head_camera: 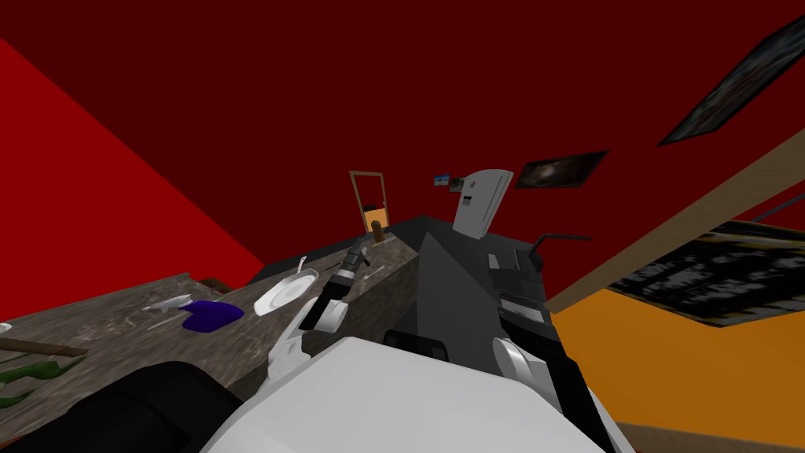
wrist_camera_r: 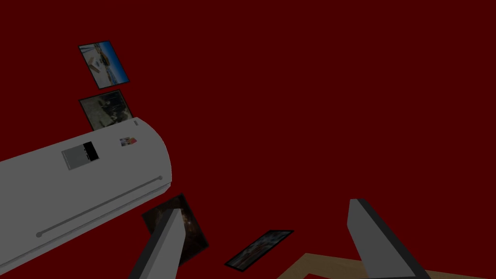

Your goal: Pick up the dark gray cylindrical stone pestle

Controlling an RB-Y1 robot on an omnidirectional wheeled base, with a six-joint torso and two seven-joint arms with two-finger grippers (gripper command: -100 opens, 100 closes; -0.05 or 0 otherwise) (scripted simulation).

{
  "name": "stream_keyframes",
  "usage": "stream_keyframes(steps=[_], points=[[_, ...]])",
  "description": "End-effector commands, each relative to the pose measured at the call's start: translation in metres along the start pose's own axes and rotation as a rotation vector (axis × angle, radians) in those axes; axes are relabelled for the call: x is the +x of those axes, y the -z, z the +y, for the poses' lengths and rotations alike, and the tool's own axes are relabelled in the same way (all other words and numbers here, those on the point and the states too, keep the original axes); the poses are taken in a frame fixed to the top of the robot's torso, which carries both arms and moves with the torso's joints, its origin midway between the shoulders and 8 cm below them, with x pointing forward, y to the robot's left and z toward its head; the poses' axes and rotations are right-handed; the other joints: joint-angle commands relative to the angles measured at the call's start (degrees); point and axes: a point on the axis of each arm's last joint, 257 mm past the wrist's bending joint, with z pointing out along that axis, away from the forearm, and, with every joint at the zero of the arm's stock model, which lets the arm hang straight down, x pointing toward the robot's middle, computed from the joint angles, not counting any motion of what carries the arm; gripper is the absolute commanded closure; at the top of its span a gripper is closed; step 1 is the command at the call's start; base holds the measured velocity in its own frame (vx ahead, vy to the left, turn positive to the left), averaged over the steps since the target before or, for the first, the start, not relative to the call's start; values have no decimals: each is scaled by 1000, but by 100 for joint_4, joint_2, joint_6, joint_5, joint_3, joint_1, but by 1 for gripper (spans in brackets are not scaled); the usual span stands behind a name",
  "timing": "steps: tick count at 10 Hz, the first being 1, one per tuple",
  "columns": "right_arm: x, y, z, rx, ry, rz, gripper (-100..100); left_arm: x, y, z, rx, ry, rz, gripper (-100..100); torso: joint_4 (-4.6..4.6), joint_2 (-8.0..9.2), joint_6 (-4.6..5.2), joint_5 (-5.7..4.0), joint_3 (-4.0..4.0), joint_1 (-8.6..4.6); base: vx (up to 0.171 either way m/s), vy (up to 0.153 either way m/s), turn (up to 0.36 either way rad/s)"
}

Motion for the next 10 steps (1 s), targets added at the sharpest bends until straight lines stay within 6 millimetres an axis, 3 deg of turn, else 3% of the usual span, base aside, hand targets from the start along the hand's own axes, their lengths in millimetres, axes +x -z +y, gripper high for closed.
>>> stream_keyframes(steps=[1,5,10], points=[[0,0,0,0,0,0,0,-7,0,18,-62,-34,11,-100,0,0,0,0,0,0,35,-59,-21],[0,0,0,0,0,0,0,-17,0,44,-156,-63,15,-100,1,2,0,0,1,1,19,-37,-7],[0,0,0,0,0,0,0,-49,3,91,-333,-153,27,-100,0,0,0,0,0,0,26,-44,-21]])
